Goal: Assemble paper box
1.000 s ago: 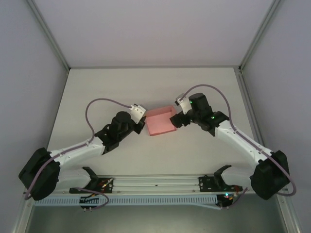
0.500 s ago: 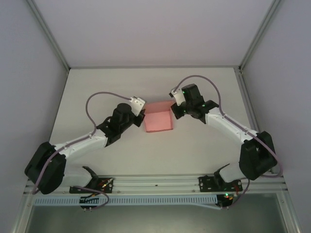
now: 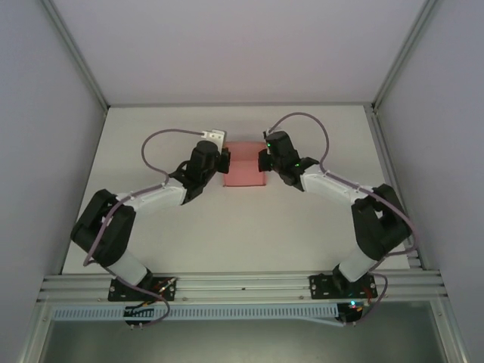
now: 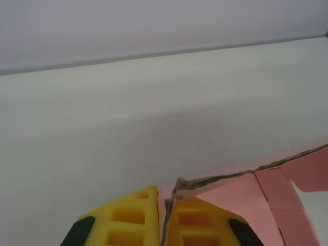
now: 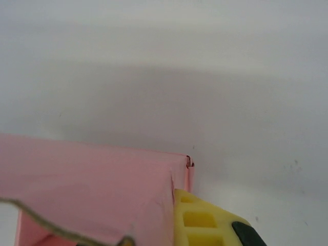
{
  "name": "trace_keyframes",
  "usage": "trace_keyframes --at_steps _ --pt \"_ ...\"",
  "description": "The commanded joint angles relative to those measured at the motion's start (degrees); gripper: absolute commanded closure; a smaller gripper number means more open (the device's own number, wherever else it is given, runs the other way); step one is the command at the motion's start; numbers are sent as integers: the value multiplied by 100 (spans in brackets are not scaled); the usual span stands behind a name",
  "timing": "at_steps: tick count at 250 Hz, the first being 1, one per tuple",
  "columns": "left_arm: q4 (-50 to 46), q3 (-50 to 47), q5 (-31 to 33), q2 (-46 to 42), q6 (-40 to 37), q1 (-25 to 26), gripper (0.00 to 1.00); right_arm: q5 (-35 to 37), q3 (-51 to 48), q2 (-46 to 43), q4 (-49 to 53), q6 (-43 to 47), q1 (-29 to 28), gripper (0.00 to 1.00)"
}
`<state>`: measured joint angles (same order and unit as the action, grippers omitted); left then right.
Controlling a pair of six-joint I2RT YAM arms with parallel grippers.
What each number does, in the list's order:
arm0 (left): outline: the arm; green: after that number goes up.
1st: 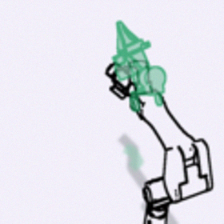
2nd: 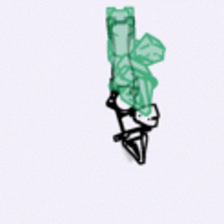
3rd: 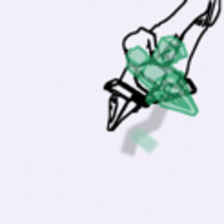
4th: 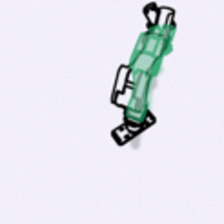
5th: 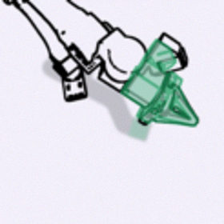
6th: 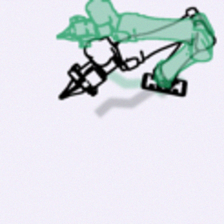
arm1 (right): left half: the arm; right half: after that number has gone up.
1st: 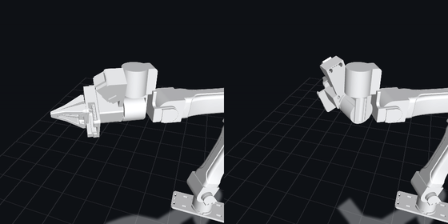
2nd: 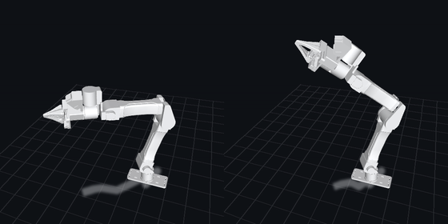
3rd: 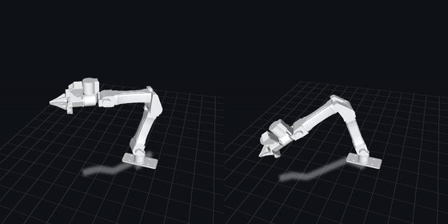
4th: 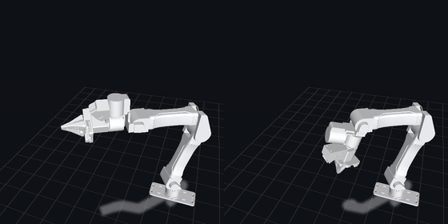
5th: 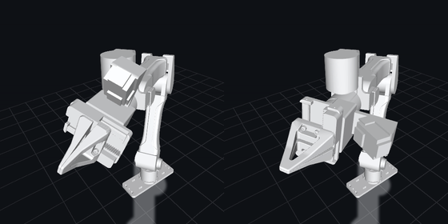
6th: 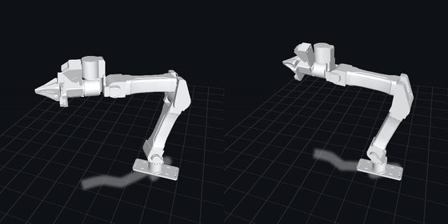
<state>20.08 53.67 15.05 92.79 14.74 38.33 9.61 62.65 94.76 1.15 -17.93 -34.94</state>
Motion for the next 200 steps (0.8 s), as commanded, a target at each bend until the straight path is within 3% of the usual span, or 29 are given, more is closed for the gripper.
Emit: trace_keyframes --at_steps 1,57,122,172,200 --pt "664 212 -340 308 312 -29 100 -147 208 343 -905 -465 -214 100" --pt "647 248 -777 686 519 -53 100 69 -188 517 -1489 -436 -564 100" --pt "1297 -716 -1273 444 1025 -46 99 534 -652 463 -1679 -492 -860 100" --pt "1347 -1290 -1344 254 994 -49 99 657 -1228 323 -2061 -644 -918 100" --pt "1203 -1563 -1354 55 888 -48 91 767 -1535 170 -2283 -519 -1034 100"
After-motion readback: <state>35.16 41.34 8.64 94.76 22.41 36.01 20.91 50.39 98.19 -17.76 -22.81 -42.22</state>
